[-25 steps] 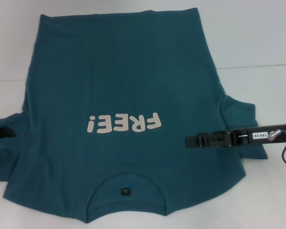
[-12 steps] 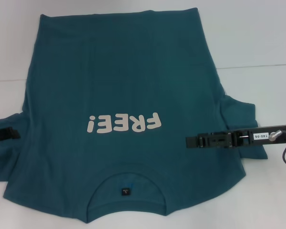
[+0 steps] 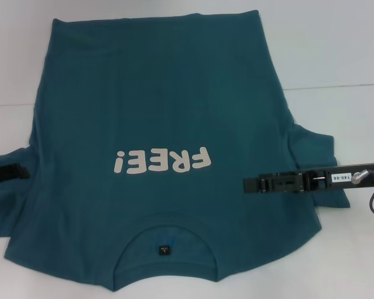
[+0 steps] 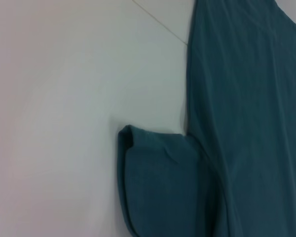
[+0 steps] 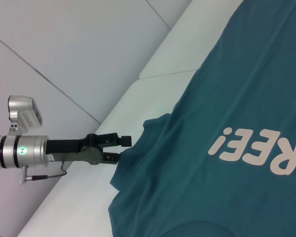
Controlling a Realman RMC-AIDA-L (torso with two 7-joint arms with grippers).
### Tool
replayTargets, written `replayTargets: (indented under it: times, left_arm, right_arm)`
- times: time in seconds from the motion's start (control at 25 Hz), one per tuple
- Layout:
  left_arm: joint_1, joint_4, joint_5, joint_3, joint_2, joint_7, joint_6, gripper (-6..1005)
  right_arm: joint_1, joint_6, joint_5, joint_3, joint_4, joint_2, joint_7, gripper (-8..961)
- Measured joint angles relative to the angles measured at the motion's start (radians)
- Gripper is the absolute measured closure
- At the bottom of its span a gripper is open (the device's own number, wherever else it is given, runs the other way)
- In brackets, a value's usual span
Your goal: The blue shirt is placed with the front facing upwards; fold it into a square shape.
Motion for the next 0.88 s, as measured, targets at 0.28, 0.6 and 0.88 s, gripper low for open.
replayTargets:
  times: [0.28,0.6,0.88]
  left_arm:
    - [-0.005,-0.003,0.028,0.000,0.001,-0.020,-0.018,157]
    - [-0.007,0.001,0.052,0.013,0.001,-0.026,-0.022,266]
    - [-0.004,0.004,0.047,0.013,-0.001,-0.018,-0.019,545]
  right_arm:
    - [-0.002,0.000,0.000,0.005,0.000,0.000,-0.001,94]
    - [-0.001,-0.002,0.000,0.021,0.000,0.000,-0.002,96]
    - [-0.002,-0.003,0.000,0.024,0.000,0.000,-0.002,98]
